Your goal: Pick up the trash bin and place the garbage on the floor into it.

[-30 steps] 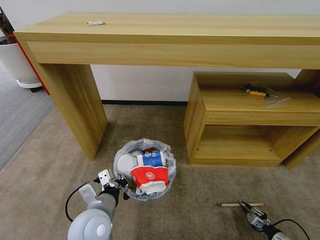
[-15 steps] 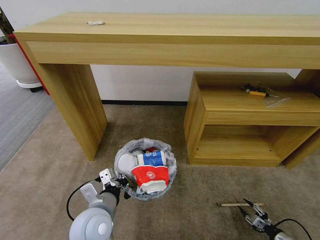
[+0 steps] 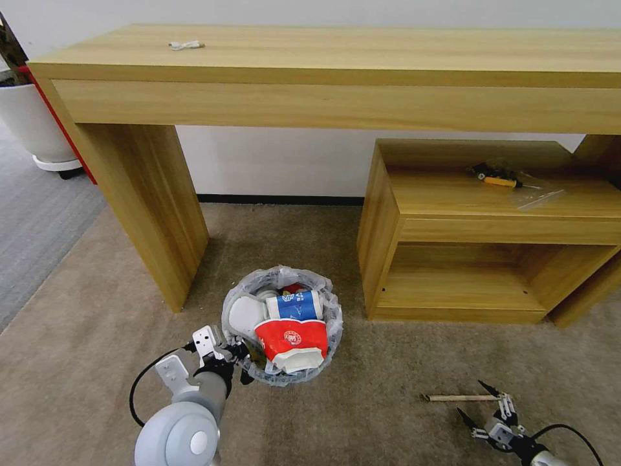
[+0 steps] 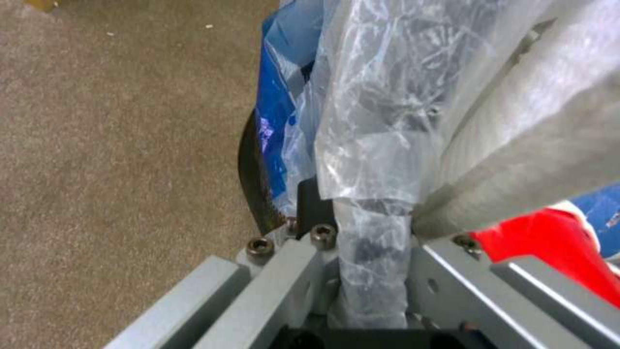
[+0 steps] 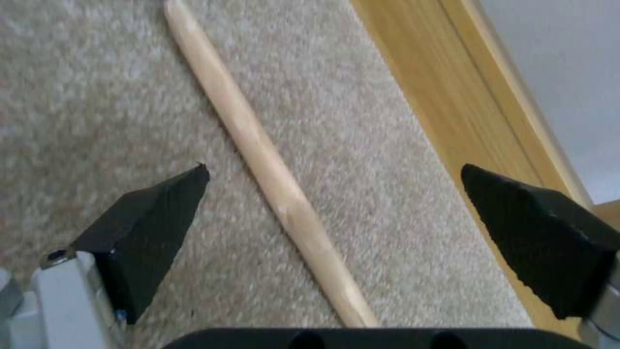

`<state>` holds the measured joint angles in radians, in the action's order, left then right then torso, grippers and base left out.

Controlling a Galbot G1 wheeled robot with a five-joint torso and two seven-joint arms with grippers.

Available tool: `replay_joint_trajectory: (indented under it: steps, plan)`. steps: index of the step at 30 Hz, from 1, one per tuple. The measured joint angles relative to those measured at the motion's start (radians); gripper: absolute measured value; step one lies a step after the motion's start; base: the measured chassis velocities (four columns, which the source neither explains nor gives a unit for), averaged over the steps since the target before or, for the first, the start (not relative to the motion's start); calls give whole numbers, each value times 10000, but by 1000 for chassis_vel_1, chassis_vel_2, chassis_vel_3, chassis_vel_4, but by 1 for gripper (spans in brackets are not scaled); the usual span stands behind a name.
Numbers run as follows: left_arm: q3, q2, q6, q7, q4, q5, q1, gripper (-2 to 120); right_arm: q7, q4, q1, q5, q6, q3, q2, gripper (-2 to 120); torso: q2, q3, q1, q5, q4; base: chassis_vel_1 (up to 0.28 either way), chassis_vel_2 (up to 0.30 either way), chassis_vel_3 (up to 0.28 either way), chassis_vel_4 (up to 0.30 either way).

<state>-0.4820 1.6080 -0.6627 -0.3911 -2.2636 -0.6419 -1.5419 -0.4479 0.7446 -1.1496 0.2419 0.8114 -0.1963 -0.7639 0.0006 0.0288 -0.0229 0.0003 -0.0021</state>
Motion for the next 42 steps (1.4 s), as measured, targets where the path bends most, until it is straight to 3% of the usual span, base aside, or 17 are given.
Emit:
replay_joint_trajectory:
  steps: [31,40,42]
  plan:
    - [36,0,-10,-17,-238,8,-52,0,380,-966,538,-179,23,-355,-468,90,0,-1,1,-9,-1,0,0,0,0]
    - [10,-1,-10,-18,-239,-3,-62,0,597,-1474,813,-195,45,-517,-611,72,1,-1,0,-5,-3,0,0,0,0]
    - [12,-1,-9,-18,-276,-3,-61,0,641,-1530,843,-186,46,-532,-652,64,1,0,0,-2,-3,0,0,0,0]
